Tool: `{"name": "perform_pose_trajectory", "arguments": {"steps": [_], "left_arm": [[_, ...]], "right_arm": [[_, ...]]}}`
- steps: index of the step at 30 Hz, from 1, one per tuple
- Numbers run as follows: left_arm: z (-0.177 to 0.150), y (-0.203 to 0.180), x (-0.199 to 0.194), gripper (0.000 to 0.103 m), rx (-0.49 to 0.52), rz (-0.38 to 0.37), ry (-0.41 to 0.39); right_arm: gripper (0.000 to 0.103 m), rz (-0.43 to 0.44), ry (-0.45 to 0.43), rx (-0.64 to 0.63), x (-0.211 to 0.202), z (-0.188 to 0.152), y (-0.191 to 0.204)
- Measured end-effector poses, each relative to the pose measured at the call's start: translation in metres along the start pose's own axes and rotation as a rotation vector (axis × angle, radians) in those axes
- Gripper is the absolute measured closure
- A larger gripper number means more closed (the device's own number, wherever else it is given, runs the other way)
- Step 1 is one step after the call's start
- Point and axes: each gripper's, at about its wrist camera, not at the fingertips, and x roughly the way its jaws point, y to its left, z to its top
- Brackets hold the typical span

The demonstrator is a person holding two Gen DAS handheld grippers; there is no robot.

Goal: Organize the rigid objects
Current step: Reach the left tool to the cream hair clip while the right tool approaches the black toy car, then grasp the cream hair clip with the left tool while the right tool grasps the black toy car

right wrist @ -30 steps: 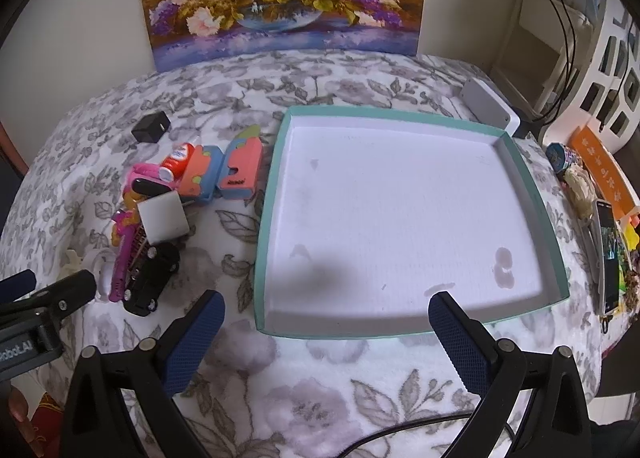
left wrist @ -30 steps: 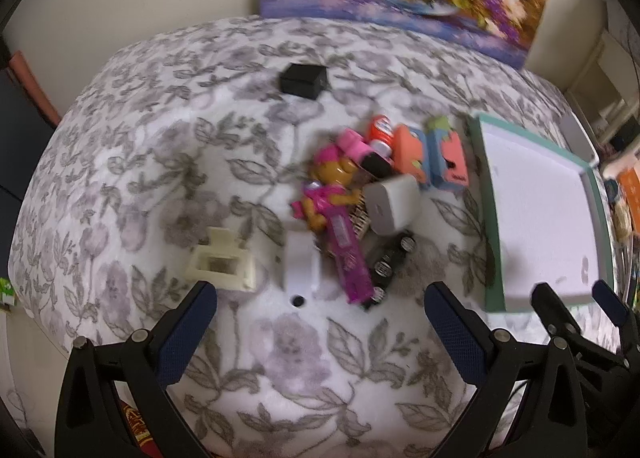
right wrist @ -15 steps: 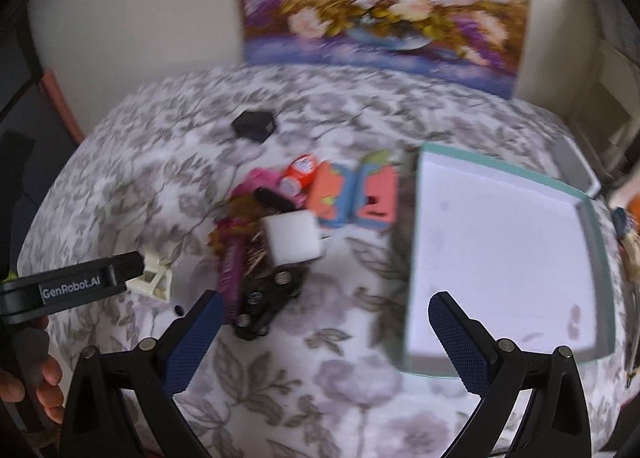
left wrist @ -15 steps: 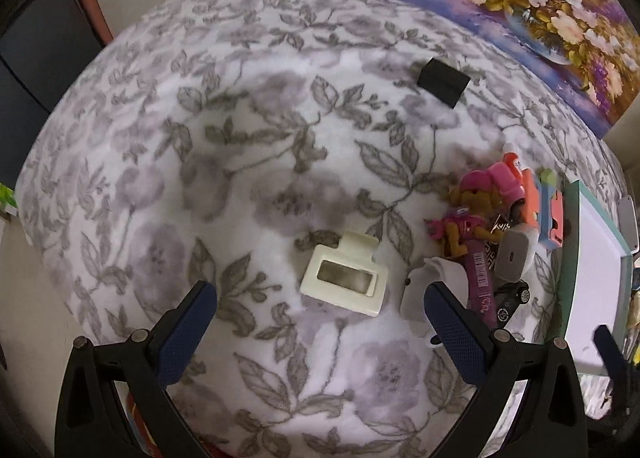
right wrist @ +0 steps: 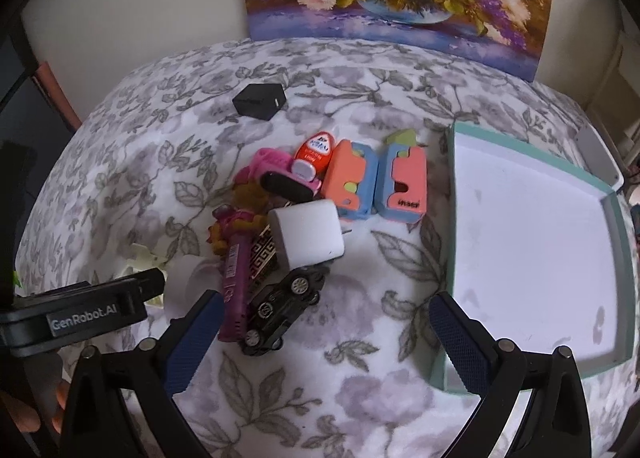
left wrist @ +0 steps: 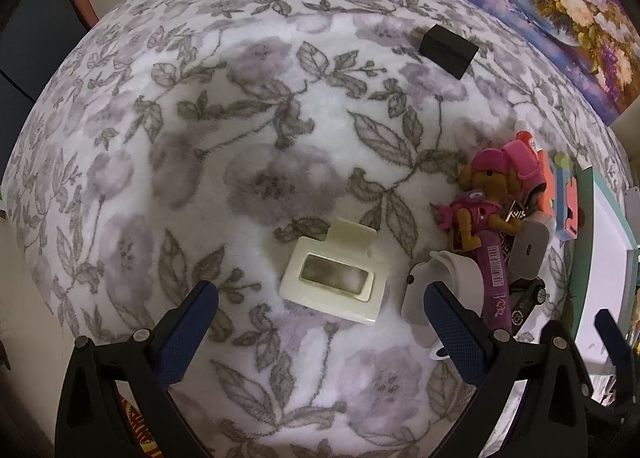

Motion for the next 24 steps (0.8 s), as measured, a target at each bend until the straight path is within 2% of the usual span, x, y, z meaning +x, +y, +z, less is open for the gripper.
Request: {"name": "perform_pose_trajectory", "arguments": {"steps": [2, 6, 7, 9, 11, 13, 14, 20, 24], "left_arm": [[0.0, 0.0, 0.004, 0.006, 0.001, -0.004, 0.006], [0.001, -0.003, 0.011, 0.008, -0.001, -0.011, 0.008], [0.001, -0.004, 0.012, 0.016, 0.0, -0.01, 0.005], [0.001, -0.005, 0.014, 0.024, 0.008, -0.009, 0.006], [0.001, -0.008, 0.019, 0.028, 0.011, -0.013, 0.009], [0.001, -0.011, 0.022, 0.043, 0.009, -0.033, 0.013], [0.001, -0.011, 0.024, 0.047, 0.01, -0.037, 0.018], [0.001, -0.004, 0.035, 0.048, -0.054, -0.094, 0.026], [0.003, -0.001, 0.042, 0.048, -0.07, -0.109, 0.031]], "right_arm": [[0.0, -0.018, 0.002, -0.014, 0.0, 0.0, -0.002], [0.0, 0.007, 0.04, 0.022, 0.006, -0.005, -0.012], [0.0, 0.009, 0.042, 0.026, 0.007, -0.005, -0.013], [0.0, 0.015, 0.04, 0.033, 0.007, -0.006, -0.014], [0.0, 0.024, 0.04, 0.044, 0.007, -0.006, -0.015], [0.0, 0.035, 0.041, 0.044, 0.007, -0.005, -0.013], [0.0, 0.036, 0.039, 0.038, 0.007, -0.005, -0.012], [0.0, 0.035, 0.014, -0.019, 0.004, -0.001, -0.001], [0.005, 0.035, 0.024, -0.075, 0.006, -0.002, 0.0]]}}
